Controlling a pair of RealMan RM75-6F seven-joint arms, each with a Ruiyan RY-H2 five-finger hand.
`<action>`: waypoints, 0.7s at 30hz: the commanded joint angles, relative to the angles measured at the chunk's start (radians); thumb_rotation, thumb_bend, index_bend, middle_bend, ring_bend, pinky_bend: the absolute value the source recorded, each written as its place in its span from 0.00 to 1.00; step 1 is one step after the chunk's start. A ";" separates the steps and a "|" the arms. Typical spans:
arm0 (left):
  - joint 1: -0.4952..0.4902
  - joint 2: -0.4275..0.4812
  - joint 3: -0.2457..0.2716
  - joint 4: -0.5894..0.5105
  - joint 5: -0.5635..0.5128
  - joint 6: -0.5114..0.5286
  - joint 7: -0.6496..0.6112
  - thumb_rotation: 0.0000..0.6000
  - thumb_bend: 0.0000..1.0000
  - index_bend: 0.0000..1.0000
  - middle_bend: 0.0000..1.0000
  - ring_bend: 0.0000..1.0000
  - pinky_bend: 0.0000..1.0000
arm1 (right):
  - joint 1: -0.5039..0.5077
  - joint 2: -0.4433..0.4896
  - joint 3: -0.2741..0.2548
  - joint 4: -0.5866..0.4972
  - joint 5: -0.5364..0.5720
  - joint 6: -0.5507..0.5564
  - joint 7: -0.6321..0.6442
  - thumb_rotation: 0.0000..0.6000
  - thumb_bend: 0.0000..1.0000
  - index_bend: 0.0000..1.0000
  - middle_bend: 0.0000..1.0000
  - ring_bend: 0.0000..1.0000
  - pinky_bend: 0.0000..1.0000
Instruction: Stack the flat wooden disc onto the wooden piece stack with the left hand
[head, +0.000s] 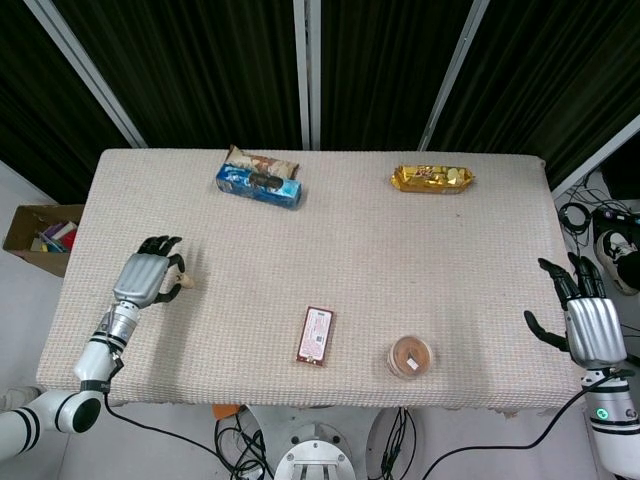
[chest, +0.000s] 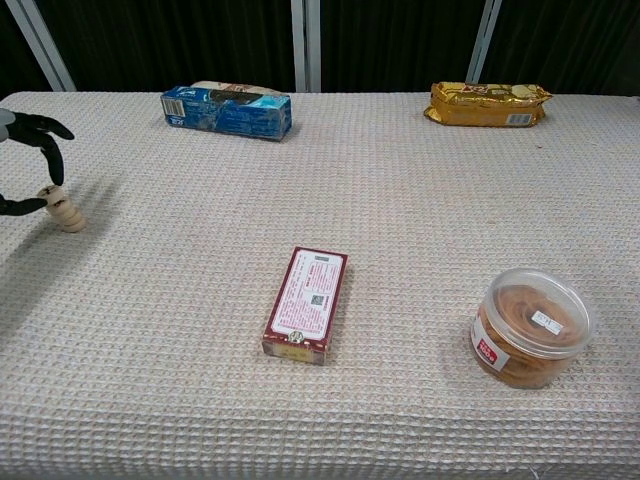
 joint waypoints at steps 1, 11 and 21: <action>-0.001 -0.002 -0.001 0.002 0.000 0.001 0.000 1.00 0.37 0.46 0.09 0.06 0.09 | 0.000 0.000 0.000 -0.001 0.000 0.000 -0.002 1.00 0.23 0.15 0.24 0.00 0.00; -0.011 -0.007 -0.002 0.009 -0.029 -0.018 0.026 1.00 0.35 0.45 0.09 0.06 0.09 | -0.002 0.000 0.001 -0.001 0.004 -0.001 -0.001 1.00 0.23 0.15 0.24 0.00 0.00; -0.014 -0.008 -0.004 0.006 -0.050 -0.014 0.055 1.00 0.35 0.44 0.09 0.06 0.09 | -0.001 -0.003 0.001 0.003 0.007 -0.003 0.003 1.00 0.23 0.15 0.24 0.00 0.00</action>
